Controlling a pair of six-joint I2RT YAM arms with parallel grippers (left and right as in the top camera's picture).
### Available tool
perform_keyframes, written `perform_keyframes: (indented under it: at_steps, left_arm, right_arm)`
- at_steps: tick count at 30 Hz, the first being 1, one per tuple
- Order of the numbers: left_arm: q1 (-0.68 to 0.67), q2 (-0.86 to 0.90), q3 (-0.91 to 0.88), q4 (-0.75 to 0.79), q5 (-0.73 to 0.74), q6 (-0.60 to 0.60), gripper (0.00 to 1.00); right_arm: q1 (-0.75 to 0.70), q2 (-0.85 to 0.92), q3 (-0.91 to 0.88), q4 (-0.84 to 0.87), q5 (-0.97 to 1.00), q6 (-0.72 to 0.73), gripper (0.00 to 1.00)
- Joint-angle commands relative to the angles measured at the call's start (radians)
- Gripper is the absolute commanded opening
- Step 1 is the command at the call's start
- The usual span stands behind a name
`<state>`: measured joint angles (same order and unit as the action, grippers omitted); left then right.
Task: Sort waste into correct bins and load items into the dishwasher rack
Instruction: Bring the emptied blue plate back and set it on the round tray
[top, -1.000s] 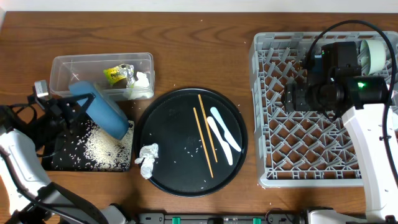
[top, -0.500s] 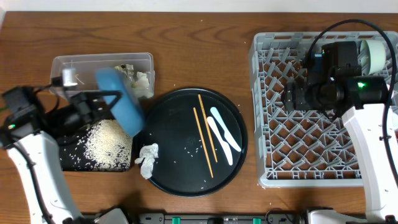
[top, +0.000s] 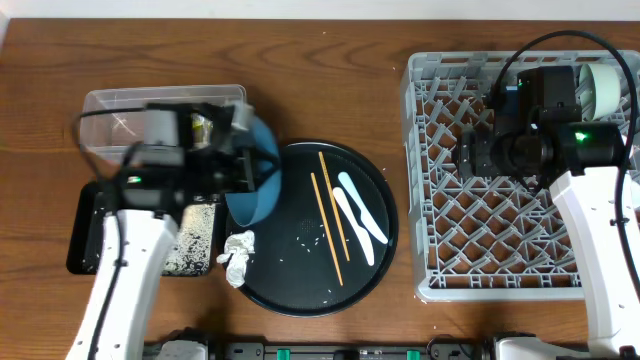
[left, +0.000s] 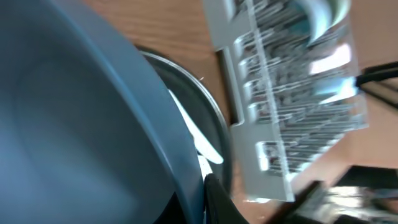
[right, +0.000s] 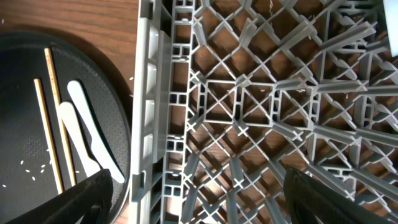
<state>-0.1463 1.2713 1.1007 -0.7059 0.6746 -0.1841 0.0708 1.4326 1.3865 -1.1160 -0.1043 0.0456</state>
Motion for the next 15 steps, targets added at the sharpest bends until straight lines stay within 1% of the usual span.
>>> perform_keyframes:
  at_steps: [1, 4, 11, 15]
  left_arm:
    - [-0.098, 0.037, 0.017, 0.016, -0.231, -0.034, 0.06]
    - [-0.170, 0.078, 0.017, 0.029, -0.268, -0.065, 0.06]
    - [-0.288, 0.186, 0.017, 0.069, -0.268, -0.084, 0.06]
    - [-0.331, 0.239, 0.017, 0.086, -0.268, -0.084, 0.06]
  right_arm:
    - [0.009, -0.005, 0.006, 0.002, 0.003, 0.010, 0.84]
    - [0.009, -0.005, 0.006, 0.002, 0.003, 0.010, 0.84]
    - [0.009, -0.005, 0.006, 0.001, 0.003, 0.010, 0.84]
    - [0.009, -0.005, 0.006, -0.002, 0.002, 0.010, 0.84]
